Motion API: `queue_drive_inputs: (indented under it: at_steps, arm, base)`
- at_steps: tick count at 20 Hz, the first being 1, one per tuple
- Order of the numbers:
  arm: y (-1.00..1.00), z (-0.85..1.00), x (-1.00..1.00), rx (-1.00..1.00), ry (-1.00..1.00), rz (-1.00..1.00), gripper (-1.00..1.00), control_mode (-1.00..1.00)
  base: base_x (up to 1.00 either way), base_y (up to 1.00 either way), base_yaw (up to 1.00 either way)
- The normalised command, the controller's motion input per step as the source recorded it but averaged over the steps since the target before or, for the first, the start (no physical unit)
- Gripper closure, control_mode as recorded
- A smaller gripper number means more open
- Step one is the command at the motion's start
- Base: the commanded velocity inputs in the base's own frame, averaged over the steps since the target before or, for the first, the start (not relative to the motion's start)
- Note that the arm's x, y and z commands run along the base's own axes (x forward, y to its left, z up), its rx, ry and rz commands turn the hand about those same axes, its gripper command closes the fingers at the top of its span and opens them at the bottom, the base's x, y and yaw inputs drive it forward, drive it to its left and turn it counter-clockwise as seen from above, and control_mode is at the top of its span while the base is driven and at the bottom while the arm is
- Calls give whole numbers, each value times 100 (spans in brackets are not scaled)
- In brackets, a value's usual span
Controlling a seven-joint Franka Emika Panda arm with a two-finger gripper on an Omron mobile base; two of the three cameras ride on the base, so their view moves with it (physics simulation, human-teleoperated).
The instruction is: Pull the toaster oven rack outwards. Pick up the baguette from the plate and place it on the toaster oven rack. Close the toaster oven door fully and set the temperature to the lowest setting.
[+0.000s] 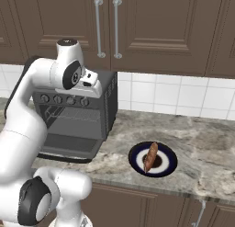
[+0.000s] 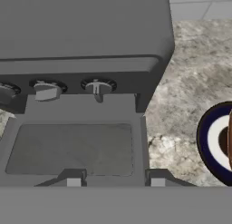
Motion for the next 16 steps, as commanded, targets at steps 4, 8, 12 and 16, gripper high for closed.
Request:
queue_drive_inputs:
  at_steps: [4,8,12,16]
  arm:
    - [0,0,-11,0,0,0,-100,-100]
    - [0,0,-32,0,-11,0,-100,-100]
    - [0,-1,-38,0,-13,0,-100,-100]
    - [21,-7,-44,-4,-11,0,-100,-100]
  base:
    - [0,0,0]
    - [0,0,0]
    - [0,0,0]
    - [0,0,0]
